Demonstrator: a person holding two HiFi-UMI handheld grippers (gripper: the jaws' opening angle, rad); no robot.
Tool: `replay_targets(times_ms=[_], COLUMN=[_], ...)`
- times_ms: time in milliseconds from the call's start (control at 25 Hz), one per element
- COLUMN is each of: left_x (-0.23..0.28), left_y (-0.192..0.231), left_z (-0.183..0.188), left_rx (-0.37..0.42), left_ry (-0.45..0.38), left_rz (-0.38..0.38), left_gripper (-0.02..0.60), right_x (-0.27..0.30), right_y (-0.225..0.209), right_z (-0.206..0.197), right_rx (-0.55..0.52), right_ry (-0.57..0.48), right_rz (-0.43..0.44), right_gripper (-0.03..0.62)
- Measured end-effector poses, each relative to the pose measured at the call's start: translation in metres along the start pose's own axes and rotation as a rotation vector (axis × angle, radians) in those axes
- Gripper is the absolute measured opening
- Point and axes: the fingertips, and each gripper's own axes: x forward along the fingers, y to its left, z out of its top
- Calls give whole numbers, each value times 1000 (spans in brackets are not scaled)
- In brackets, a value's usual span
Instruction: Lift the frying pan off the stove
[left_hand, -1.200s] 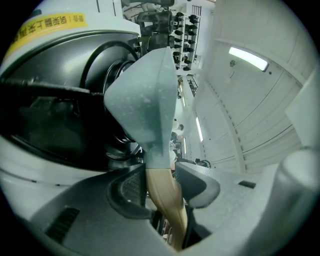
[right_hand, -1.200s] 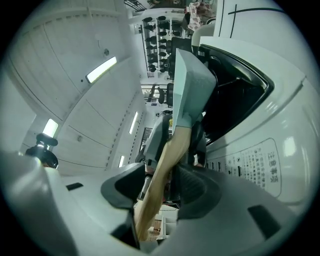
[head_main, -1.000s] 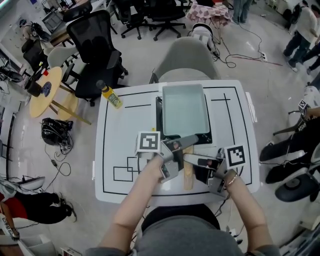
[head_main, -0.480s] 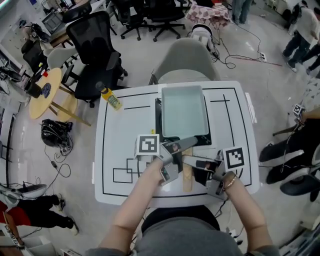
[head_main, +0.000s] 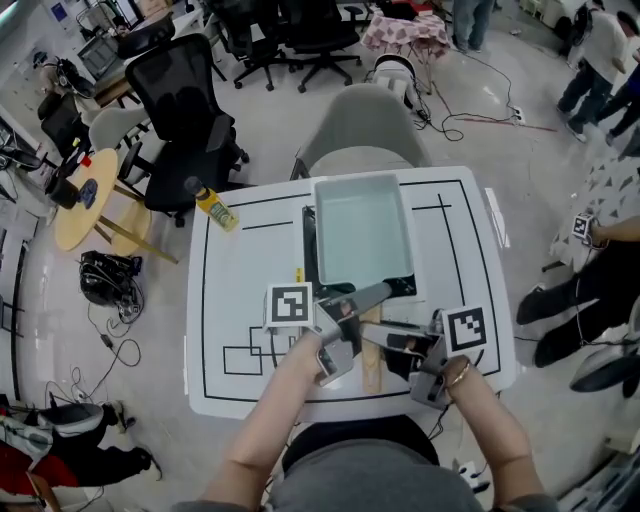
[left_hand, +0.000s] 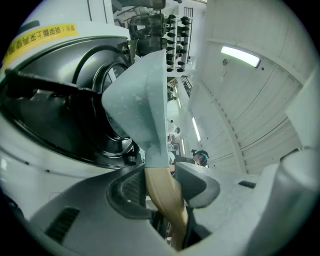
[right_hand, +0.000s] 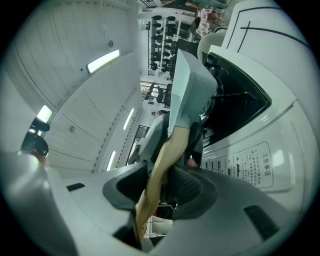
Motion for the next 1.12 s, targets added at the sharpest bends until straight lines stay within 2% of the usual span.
replay_targets(times_ms=[680,1120], left_x=[-9,-23], left_y=[-73,-104], left_z=[0,-9], left_rx=[200,271], left_ry=[-43,-67], left_rz=[-22,-46], left_gripper=[156,156], right_x=[3,4], right_y=[61,88], right_z=[6,-3], right_rx=[-180,-246], right_ry=[0,4], right_rz=[53,75], right_gripper=[161,161])
